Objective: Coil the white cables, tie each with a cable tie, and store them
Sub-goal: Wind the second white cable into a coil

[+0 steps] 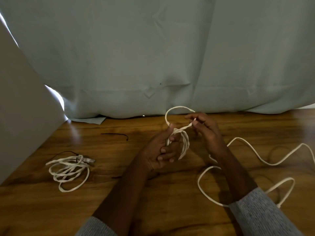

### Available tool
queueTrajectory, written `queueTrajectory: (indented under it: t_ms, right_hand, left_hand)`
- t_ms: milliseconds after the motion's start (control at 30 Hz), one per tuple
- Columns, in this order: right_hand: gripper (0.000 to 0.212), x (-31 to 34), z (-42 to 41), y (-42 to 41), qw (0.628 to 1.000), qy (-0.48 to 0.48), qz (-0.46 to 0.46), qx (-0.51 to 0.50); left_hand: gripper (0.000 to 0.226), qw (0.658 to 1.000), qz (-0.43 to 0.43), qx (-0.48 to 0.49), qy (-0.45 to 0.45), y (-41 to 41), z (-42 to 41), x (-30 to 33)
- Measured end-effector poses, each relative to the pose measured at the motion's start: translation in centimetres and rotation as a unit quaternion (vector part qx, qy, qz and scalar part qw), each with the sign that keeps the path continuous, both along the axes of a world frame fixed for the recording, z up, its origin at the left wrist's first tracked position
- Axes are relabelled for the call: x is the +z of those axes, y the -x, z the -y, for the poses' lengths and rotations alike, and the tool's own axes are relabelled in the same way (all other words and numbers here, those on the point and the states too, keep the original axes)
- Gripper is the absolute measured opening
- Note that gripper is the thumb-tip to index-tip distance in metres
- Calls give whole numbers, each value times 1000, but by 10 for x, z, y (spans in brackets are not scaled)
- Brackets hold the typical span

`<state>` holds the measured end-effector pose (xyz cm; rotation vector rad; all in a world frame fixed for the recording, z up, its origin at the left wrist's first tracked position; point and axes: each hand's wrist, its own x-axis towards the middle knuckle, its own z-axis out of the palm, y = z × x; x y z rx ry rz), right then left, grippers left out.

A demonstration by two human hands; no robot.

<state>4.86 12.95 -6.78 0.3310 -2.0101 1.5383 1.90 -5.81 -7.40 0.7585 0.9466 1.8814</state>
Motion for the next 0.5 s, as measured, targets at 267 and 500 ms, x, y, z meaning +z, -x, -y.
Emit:
queueTrajectory:
  t_ms: [267,500]
  right_hand:
    - [18,-1,2,2,981,-159,-60,-89]
    - [18,-3,24,7,992,-76,-41,-90]
  left_hand:
    - [52,994,79,-50,-60,7,8,1]
    - [62,994,57,-10,-88,1,3,9]
